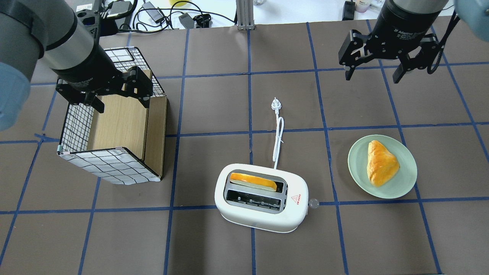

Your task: Press toaster with right arm

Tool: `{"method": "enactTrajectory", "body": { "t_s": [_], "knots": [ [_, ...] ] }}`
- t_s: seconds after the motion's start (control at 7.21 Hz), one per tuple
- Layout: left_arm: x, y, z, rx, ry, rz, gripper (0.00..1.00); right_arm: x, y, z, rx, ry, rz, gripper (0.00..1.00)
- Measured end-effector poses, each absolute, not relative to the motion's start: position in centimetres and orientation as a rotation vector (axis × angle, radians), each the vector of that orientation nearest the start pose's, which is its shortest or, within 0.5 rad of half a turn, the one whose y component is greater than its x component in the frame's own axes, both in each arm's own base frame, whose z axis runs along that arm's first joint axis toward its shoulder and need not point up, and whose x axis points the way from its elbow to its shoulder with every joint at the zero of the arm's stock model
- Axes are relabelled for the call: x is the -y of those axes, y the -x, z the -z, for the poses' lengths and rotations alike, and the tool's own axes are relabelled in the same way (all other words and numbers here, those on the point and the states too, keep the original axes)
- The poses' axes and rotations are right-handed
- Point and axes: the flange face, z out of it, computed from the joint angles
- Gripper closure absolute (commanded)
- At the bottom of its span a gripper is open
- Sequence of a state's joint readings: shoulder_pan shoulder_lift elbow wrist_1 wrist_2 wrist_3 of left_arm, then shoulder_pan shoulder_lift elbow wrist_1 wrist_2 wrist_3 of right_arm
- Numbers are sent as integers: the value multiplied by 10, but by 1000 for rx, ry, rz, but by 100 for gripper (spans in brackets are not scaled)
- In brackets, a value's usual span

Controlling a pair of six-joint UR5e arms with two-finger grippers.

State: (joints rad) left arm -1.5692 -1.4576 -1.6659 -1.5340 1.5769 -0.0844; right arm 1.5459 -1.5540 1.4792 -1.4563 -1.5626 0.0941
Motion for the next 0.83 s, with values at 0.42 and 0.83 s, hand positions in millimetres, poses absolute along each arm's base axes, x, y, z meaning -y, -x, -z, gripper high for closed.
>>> {"method": "enactTrajectory", "body": {
  "t_s": [0.42,0.83],
  "knots": [
    [449,132,-498,-3134,135,87,0,497,-120,-512,-3141,-33,-65,0],
    [449,132,-498,-3134,135,87,0,497,-121,-512,-3136,-60,-63,0]
  ]
}}
